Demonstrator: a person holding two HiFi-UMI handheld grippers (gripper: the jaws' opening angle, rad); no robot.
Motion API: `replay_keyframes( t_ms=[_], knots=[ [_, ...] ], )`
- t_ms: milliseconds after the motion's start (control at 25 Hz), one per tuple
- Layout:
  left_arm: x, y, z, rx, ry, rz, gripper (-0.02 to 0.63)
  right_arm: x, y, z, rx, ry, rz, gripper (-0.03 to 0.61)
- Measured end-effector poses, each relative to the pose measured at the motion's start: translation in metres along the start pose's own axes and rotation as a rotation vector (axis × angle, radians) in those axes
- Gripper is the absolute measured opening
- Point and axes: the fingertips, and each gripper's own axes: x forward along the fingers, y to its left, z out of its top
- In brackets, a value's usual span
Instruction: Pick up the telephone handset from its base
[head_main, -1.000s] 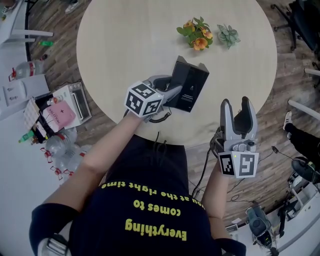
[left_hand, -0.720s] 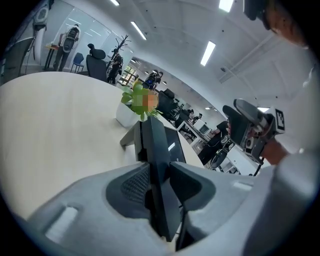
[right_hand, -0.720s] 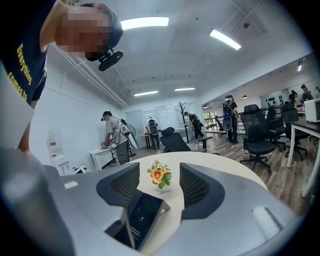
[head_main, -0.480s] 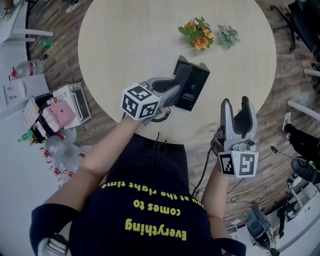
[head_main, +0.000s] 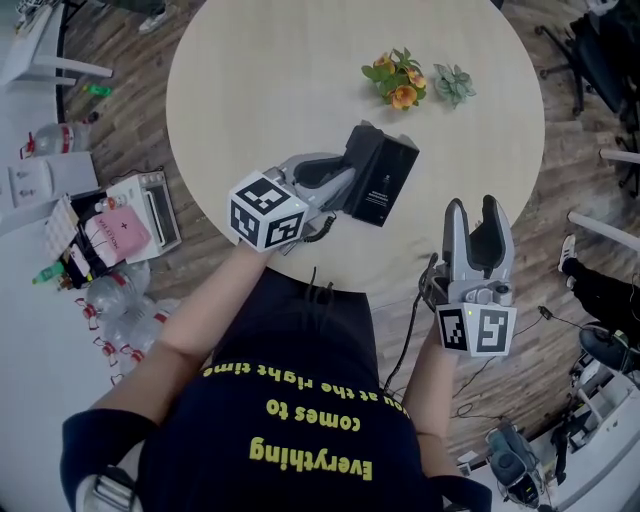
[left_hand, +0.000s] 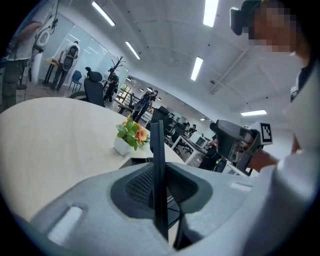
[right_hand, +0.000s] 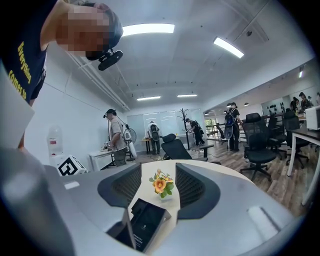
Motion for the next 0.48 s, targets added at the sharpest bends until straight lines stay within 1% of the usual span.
replay_keyframes(
  t_ms=[120, 320, 400, 480],
  knots=[
    [-0.015, -0.003, 0.021, 0.047, -0.048, 0.026, 0.075, -0.004, 0.003, 0.01, -0.019, -0.016, -0.008, 0.191],
    [-0.041, -0.011, 0.06, 0.157, -0.151, 0.083, 0.075, -0.012, 0.008, 0.028, -0.043, -0.047, -0.02, 0.134],
    [-0.051, -0.017, 0.074, 0.194, -0.183, 0.09, 0.075, -0.015, 0.011, 0.036, -0.055, -0.067, -0.02, 0.114],
    [-0.059, -0.023, 0.087, 0.224, -0.208, 0.087, 0.075, -0.019, 0.014, 0.046, -0.075, -0.095, -0.018, 0.08]
  ],
)
